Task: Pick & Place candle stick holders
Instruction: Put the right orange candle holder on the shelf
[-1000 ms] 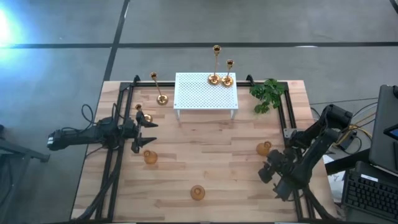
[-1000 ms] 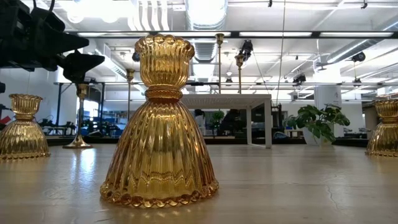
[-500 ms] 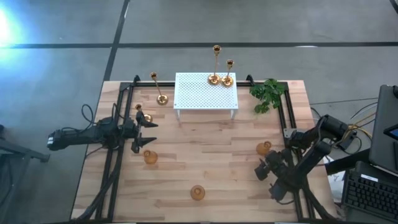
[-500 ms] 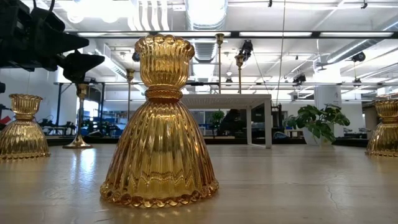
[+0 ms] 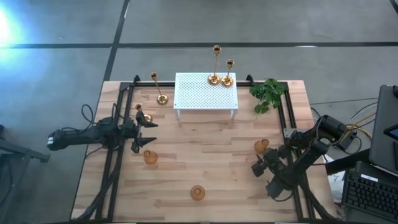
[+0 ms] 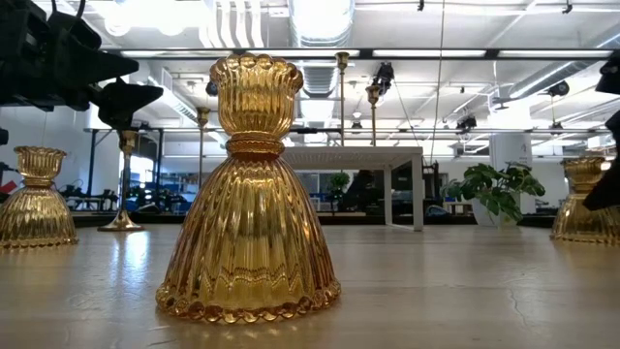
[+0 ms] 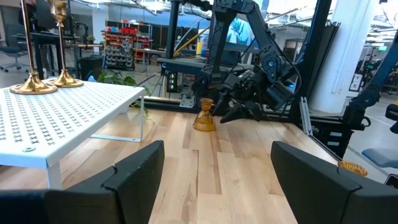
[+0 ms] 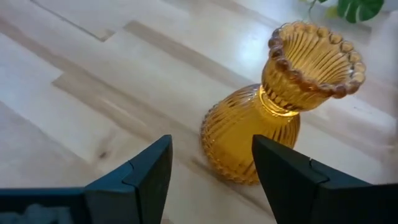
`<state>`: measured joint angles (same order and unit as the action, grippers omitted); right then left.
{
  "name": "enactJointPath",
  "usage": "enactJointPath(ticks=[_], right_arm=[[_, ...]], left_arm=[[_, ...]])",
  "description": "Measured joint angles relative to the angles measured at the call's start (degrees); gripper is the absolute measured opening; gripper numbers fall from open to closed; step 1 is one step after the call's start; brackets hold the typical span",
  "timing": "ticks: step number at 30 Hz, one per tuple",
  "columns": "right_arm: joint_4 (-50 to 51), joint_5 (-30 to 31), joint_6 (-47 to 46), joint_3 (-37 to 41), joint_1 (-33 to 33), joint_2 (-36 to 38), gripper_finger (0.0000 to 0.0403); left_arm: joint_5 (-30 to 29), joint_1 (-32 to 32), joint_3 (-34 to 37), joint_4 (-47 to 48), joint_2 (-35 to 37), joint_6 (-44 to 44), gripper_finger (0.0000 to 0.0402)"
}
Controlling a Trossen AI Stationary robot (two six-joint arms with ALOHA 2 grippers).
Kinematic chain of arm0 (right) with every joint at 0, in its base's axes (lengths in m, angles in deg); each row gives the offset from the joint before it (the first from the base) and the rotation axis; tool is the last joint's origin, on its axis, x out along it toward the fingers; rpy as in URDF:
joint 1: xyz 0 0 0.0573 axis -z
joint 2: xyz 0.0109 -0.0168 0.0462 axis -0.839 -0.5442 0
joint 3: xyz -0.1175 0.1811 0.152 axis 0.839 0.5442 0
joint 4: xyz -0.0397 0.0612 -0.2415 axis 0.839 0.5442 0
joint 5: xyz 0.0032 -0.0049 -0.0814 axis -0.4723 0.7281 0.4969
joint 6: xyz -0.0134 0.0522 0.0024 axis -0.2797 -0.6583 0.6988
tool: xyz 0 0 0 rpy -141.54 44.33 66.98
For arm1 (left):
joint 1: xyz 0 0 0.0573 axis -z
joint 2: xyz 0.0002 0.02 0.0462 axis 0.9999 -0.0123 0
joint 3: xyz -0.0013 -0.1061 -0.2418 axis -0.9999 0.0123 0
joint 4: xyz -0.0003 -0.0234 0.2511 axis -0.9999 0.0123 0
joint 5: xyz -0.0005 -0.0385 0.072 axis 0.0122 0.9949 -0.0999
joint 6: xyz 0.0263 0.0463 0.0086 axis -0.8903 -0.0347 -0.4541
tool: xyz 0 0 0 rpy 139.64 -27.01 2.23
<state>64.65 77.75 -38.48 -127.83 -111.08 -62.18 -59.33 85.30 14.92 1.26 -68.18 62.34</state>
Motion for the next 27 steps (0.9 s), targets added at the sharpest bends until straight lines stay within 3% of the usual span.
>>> enactJointPath(ticks=[6, 16, 27], right_arm=[[0.48, 0.05, 1.72, 1.20, 1.95, 0.12, 0.0220], [4.00, 1.53, 1.87, 1.61, 3.47, 0.61, 0.0266], [4.04, 3.40, 1.13, 3.74, 7.62, 0.57, 0.0252]], left_arm=[[0.00, -0.01, 0.00, 0.00, 0.00, 0.00, 0.0300], [0.00, 0.00, 0.00, 0.00, 0.00, 0.00, 0.0300], [0.00, -0.01, 0.00, 0.00, 0.00, 0.00, 0.0301]])
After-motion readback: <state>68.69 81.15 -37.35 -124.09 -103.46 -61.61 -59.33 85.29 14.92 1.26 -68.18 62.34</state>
